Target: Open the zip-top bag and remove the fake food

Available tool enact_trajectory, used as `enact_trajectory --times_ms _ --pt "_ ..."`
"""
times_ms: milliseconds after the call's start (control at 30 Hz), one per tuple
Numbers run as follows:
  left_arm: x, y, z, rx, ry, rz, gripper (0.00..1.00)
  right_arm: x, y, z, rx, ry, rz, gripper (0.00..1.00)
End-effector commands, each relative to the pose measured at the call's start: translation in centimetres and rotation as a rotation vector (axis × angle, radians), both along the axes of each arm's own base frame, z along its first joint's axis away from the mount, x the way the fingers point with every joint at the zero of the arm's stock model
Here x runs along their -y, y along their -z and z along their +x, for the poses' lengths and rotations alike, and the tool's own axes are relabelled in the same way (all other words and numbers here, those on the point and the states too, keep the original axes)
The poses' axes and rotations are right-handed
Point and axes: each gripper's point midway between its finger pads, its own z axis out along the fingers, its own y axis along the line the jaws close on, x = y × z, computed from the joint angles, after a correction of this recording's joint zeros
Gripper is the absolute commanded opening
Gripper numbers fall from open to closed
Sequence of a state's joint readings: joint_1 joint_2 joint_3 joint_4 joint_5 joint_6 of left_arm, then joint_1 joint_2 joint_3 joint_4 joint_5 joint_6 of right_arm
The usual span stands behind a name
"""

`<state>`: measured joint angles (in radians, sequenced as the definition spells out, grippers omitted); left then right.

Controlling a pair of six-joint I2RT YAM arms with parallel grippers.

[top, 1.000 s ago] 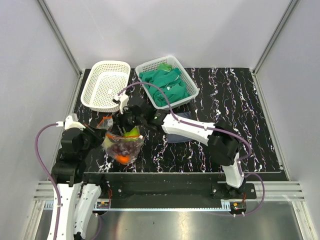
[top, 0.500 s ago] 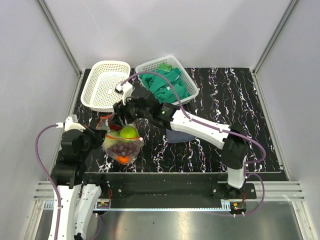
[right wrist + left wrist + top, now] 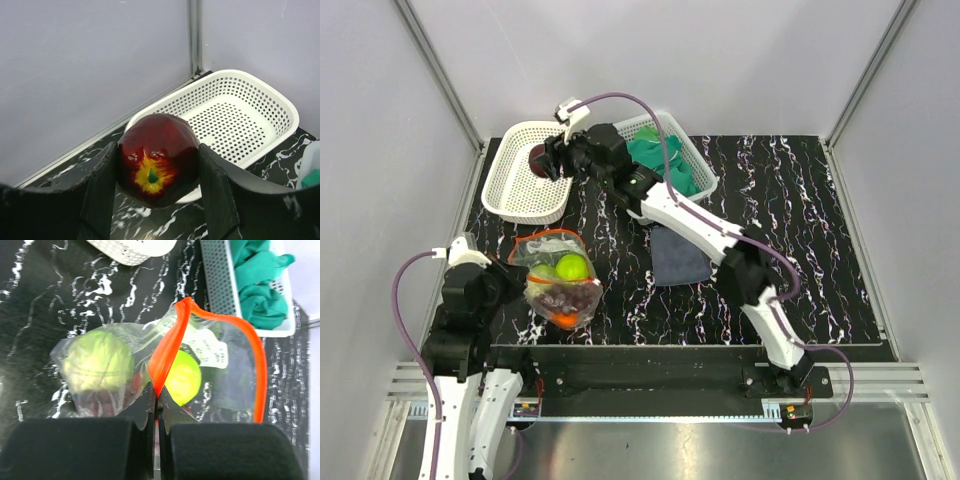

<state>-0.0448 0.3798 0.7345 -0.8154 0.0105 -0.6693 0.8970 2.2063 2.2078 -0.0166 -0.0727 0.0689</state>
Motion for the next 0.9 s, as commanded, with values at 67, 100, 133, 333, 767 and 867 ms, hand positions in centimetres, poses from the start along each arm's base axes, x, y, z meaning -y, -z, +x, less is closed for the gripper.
enact_trajectory --times_ms 67,100,133,333,767,867 --pt "-1.3 -3.0 -0.3 0.083 -0.025 0.084 0.0 -3.2 3.7 5.2 0.045 -0.046 0.046 0.19" --pt "-1.1 -3.2 -0.3 0.089 -0.018 0.08 0.0 -3.9 6.6 5.9 0.019 -0.055 0.027 0.19" --pt "-1.0 -3.6 -0.4 0.098 -0.012 0.079 0.0 -4.4 7.3 5.9 0.015 -0.073 0.031 0.22" --pt "-0.6 -4.0 -0.4 0.132 0.018 0.082 0.0 -6.0 11.5 6.4 -0.066 -0.107 0.075 0.32" --pt "1.7 -4.6 0.4 0.18 0.133 0.021 0.0 -4.6 13.0 5.6 -0.189 -0.067 -0.008 0.89" --pt "1.7 -4.7 0.5 0.18 0.139 0.032 0.0 -2.6 10.3 4.5 -0.242 -0.031 -0.06 0.93"
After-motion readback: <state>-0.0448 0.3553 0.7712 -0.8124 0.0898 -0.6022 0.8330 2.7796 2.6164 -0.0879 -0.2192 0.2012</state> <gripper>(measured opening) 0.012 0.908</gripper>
